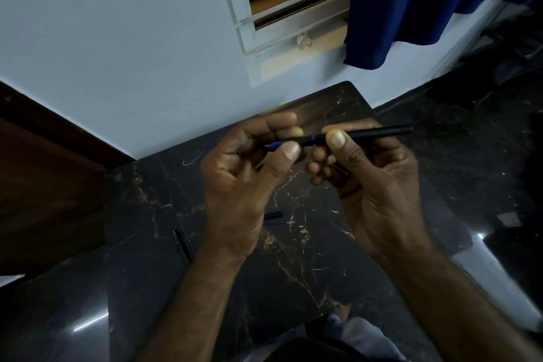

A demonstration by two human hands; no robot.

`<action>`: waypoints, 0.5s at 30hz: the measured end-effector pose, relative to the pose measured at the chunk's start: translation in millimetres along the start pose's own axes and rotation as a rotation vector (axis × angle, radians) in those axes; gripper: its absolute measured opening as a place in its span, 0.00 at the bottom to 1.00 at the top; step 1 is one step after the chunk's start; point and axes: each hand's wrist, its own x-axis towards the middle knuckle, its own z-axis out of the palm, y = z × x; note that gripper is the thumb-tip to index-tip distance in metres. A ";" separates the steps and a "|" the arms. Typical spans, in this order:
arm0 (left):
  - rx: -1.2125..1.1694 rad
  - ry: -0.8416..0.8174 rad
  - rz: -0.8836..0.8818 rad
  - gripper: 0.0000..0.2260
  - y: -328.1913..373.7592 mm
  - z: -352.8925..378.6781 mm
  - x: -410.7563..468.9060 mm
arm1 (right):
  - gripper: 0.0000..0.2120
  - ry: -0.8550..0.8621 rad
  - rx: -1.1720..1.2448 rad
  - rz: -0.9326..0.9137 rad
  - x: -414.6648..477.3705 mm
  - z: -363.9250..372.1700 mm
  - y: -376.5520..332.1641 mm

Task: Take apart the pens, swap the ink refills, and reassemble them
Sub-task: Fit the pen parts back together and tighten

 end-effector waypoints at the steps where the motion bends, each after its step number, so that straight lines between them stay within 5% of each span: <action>1: -0.047 0.004 -0.042 0.11 1.6 -1.3 -0.6 | 0.07 0.006 0.007 0.006 -0.3 1.3 0.6; 7: 0.084 0.019 -0.244 0.10 6.9 -6.3 5.5 | 0.04 0.008 -0.013 0.014 -1.9 4.2 3.7; 11: 0.180 -0.027 -0.093 0.01 5.2 -11.6 5.8 | 0.04 0.017 -0.023 0.024 -2.7 2.0 5.9; 15: 0.308 -0.069 0.084 0.07 1.5 -15.3 4.1 | 0.05 0.000 -0.012 0.029 -2.3 0.0 6.0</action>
